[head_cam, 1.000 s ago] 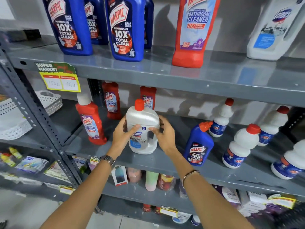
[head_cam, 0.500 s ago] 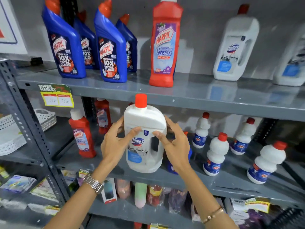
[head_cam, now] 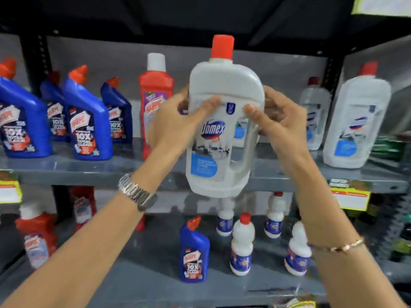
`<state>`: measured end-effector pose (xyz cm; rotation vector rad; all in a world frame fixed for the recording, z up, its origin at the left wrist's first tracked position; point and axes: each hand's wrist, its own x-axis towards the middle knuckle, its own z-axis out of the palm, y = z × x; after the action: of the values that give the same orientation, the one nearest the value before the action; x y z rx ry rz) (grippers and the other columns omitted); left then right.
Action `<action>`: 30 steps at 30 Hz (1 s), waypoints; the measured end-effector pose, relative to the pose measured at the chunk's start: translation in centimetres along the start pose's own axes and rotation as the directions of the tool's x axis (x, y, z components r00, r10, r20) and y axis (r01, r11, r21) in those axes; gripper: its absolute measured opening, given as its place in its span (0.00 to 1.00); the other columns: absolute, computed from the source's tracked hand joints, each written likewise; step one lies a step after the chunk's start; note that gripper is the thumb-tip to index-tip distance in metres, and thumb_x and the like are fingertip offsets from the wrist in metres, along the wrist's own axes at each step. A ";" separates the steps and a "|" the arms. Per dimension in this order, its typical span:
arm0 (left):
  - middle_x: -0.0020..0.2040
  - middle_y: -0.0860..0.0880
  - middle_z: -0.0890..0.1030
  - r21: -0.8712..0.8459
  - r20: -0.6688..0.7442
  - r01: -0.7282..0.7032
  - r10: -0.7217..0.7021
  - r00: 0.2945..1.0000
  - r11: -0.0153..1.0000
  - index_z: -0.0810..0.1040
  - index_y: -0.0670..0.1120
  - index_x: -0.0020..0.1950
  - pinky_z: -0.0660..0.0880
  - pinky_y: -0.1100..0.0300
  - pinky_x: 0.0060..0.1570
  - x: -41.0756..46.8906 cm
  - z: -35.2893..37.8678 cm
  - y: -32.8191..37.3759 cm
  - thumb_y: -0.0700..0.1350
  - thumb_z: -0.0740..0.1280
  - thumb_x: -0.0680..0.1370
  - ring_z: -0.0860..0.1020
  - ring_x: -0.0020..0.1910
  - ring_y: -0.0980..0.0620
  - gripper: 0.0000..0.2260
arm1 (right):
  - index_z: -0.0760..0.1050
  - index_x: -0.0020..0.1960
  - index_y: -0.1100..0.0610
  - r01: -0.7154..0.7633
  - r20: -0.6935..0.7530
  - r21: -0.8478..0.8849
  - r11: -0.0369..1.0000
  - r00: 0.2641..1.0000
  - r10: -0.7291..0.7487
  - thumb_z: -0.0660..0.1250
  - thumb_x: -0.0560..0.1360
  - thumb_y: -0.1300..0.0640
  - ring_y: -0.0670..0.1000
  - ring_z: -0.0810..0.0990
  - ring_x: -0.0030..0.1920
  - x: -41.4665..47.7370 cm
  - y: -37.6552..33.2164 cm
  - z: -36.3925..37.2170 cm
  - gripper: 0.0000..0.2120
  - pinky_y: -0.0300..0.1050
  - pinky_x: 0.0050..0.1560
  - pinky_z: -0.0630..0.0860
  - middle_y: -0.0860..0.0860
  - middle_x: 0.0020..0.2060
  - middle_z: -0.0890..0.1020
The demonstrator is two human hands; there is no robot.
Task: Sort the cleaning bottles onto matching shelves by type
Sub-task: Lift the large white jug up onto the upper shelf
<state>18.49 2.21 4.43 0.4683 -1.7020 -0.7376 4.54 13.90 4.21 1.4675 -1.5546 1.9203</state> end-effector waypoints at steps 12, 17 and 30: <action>0.42 0.52 0.85 -0.064 0.159 0.094 -0.083 0.984 0.993 0.80 0.53 0.46 0.81 0.48 0.42 6.0 13.0 0.7 0.69 0.67 0.65 0.83 0.42 0.49 0.22 | 0.78 0.59 0.52 -0.058 0.086 -0.088 0.994 0.994 0.066 0.72 0.70 0.52 0.52 0.82 0.46 9.5 6.8 -8.1 0.17 0.48 0.42 0.79 0.50 0.43 0.82; 0.43 0.52 0.84 0.035 0.112 0.043 -0.046 0.993 0.998 0.78 0.58 0.52 0.75 0.57 0.38 7.2 18.2 0.8 0.72 0.63 0.65 0.81 0.42 0.47 0.24 | 0.77 0.59 0.52 -0.109 0.074 -0.107 0.988 0.990 0.117 0.70 0.72 0.55 0.49 0.81 0.43 11.6 10.8 -10.8 0.15 0.49 0.44 0.80 0.48 0.42 0.82; 0.47 0.51 0.84 0.121 0.064 -0.006 -0.002 0.998 0.993 0.75 0.58 0.59 0.73 0.59 0.36 7.0 18.8 -0.2 0.71 0.61 0.68 0.81 0.44 0.47 0.26 | 0.74 0.61 0.46 -0.192 0.093 -0.078 0.978 0.976 0.199 0.68 0.74 0.51 0.43 0.79 0.46 11.5 11.7 -10.6 0.15 0.33 0.37 0.77 0.44 0.44 0.80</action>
<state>-1.47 1.77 6.70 0.5318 -1.8137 -0.6567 -14.70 14.09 7.79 1.4508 -1.8545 1.9001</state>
